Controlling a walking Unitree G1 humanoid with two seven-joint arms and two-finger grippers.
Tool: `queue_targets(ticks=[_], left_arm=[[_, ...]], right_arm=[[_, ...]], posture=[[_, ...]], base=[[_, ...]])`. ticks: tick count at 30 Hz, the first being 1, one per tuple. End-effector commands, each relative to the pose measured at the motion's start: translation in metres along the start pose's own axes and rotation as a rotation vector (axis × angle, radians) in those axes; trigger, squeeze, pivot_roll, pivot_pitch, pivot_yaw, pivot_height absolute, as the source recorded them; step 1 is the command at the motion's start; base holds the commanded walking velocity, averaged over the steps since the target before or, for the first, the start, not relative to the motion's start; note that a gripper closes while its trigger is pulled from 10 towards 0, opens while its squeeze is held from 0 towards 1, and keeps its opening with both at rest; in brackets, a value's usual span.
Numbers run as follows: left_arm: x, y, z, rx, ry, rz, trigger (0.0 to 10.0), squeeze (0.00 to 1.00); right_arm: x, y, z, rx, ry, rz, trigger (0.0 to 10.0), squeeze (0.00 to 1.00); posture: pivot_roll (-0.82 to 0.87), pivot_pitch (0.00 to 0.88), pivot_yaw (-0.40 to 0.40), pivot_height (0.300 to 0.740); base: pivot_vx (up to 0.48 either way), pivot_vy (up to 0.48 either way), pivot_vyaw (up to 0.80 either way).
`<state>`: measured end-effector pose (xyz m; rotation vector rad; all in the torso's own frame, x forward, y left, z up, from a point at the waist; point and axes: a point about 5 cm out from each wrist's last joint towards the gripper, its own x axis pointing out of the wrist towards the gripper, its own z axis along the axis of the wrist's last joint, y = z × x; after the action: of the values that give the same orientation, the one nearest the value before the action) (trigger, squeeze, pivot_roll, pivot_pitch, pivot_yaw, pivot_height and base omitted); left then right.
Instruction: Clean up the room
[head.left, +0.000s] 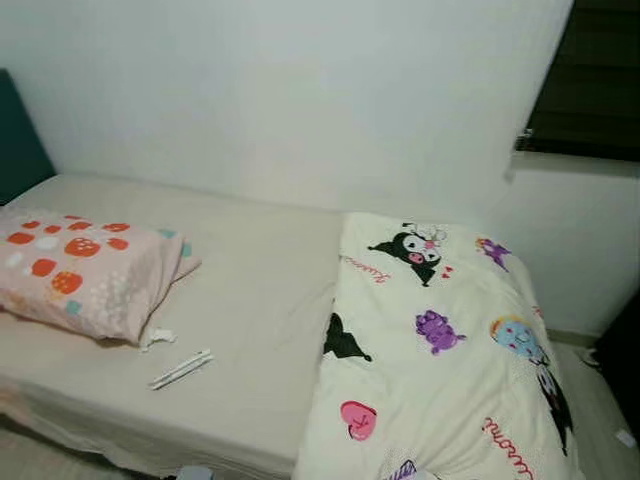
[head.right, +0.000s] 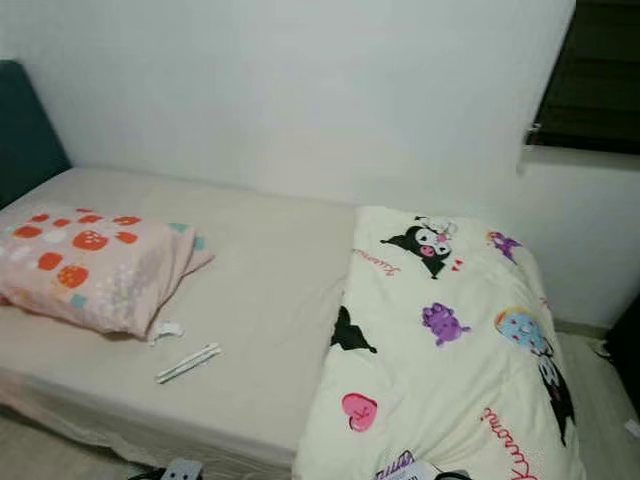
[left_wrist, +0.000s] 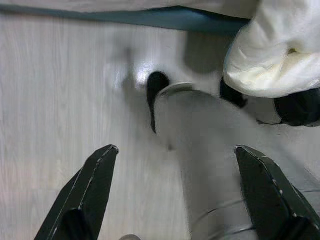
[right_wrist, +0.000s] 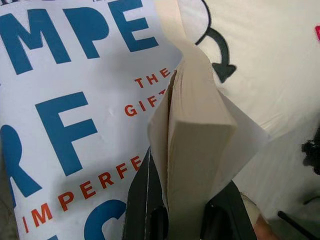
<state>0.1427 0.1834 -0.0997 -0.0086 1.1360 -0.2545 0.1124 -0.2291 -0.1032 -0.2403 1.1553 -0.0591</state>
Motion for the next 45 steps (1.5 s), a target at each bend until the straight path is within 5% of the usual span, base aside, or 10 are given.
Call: queue_targets(ticks=[1, 22, 35, 45], left_arm=[[-0.001, 0.002, 0.0, 0.013, 0.008, 0.01, 10.0, 0.0], [0.002, -0.002, 0.009, 0.028, -0.013, 0.003, 10.0, 0.0], [0.001, -0.004, 0.0, 0.066, 0.028, -0.008, 10.0, 0.0], [0.002, -0.004, 0.002, 0.066, 0.034, -0.008, 10.0, 0.0]], right_arm=[[-0.002, 0.038, -0.007, -0.02, 0.041, 0.153, 10.0, 0.0], [-0.001, 0.026, -0.007, -0.043, 0.057, 0.092, 10.0, 0.0], [-0.005, 0.018, -0.031, -0.058, 0.159, 0.062, 10.0, 0.0], [-0.003, 0.021, -0.024, -0.034, 0.128, 0.077, 10.0, 0.0]], posture=[[-0.05, 0.0, 0.004, 0.74], [-0.08, 0.0, 0.007, 0.74], [-0.09, 0.0, 0.009, 0.74], [-0.09, 0.0, 0.004, 0.74]], base=[[0.0, 0.0, 0.79], [0.0, 0.0, 0.77], [0.0, 0.0, 0.0], [-0.308, 0.0, 0.0]])
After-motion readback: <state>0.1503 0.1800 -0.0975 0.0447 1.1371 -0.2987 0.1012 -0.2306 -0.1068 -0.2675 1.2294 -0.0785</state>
